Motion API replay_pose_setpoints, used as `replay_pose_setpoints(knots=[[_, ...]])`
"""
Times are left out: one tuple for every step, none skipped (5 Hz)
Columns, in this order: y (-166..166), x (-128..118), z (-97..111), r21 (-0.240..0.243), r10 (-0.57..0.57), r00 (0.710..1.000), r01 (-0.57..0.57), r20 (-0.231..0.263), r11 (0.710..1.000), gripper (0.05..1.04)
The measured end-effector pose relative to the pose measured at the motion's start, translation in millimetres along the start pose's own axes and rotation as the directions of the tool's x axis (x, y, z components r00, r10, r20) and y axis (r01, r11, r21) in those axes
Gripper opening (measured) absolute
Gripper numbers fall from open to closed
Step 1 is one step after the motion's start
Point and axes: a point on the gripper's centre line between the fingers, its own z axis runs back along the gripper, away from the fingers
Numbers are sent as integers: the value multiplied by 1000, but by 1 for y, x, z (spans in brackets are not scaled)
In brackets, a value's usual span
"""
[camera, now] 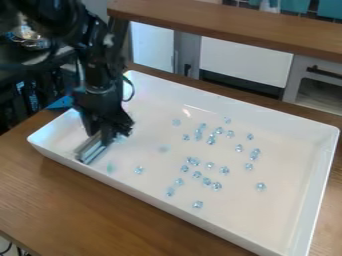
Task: Sweep into pile
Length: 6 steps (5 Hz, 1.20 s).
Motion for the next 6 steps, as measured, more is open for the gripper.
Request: replay_pose_setpoints(knots=[[-31, -4, 5, -20, -34, 999, 34, -5, 999, 339], [-43, -4, 8, -26, -16, 1000, 15, -25, 1000, 339], [-71, 2, 9, -35, -2, 999, 0, -39, 999, 339], [-82, 3, 9, -34, 11, 999, -13, -44, 999, 339], [-123, 1, 15, -58, -49, 998, 47, -33, 997, 339], [-151, -9, 24, -95, -67, 997, 62, -45, 994, 339]])
